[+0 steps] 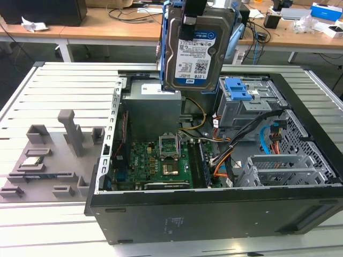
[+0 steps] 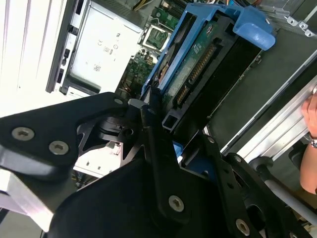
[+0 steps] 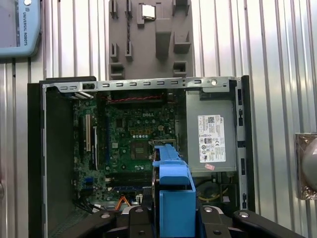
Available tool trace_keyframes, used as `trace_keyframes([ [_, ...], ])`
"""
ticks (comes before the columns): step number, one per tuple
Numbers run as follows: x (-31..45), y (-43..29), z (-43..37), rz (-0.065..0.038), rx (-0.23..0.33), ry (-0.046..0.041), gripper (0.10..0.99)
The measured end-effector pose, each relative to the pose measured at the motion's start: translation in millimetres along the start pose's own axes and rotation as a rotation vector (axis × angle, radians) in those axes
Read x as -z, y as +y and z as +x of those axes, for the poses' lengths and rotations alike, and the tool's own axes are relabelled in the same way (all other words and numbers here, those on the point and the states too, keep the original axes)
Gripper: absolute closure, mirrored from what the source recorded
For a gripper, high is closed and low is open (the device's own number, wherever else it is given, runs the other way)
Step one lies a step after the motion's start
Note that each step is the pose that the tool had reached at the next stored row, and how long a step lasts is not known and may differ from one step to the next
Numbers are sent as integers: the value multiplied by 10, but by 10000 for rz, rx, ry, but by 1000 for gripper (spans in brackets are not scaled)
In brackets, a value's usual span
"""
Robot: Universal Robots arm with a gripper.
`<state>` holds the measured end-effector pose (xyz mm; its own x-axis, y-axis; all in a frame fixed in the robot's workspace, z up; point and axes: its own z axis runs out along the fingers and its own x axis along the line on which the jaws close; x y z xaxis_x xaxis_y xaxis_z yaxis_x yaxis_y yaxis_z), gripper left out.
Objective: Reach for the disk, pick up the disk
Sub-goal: 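Pick up the disk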
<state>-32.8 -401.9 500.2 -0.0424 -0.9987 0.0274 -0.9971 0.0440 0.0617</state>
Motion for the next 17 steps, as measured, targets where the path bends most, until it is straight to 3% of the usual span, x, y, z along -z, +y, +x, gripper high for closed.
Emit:
trace_keyframes([
  [17,-3,-10,62,0,-1,0,722],
])
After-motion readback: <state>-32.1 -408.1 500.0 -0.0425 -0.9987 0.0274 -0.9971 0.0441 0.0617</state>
